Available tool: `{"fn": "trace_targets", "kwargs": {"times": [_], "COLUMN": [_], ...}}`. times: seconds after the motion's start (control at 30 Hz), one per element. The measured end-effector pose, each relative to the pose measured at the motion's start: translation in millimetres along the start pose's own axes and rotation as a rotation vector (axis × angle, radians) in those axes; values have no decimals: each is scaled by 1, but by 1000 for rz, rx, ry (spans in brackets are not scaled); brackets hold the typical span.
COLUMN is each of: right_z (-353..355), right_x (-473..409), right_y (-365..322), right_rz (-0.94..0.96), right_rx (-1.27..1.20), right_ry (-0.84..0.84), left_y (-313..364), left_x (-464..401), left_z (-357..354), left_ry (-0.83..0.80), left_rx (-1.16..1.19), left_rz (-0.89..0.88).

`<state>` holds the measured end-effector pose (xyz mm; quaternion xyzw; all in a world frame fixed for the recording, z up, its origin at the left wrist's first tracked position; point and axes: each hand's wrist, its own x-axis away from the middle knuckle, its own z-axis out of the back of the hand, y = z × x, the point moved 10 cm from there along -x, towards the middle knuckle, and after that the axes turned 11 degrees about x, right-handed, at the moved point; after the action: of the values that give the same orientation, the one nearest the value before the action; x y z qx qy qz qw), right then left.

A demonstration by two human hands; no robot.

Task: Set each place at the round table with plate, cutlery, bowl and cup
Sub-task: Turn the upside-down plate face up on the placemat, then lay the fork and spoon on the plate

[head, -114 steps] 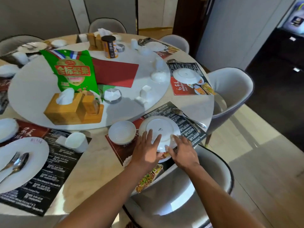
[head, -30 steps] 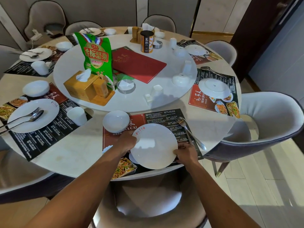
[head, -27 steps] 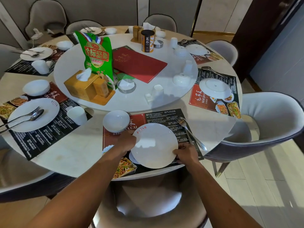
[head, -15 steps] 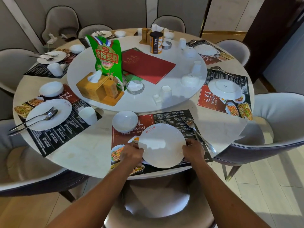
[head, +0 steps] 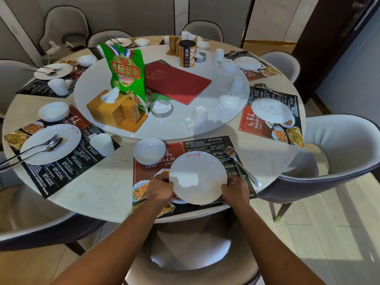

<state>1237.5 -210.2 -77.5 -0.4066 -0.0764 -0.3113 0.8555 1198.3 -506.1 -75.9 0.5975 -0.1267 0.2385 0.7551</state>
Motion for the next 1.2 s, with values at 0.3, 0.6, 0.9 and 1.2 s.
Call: {"fn": "trace_targets", "kwargs": {"times": [0.3,0.6,0.9,1.2], "right_z": [0,-5,52,69], "right_x": [-8,-16,-2,-50], "right_y": [-7,-3,-31,-27], "right_rz": [42,60,151,185], "right_rx": [1,24,358,642], "right_ry": [9,5,310,170], "left_y": [-20,-9,49,41], "left_x": [-5,5,54,56], "left_z": [4,4,-16,-55], "left_ry": [49,95,244,179], "left_rx": [87,39,-603,-814], "left_rz": [63,38,-690,-783]}}
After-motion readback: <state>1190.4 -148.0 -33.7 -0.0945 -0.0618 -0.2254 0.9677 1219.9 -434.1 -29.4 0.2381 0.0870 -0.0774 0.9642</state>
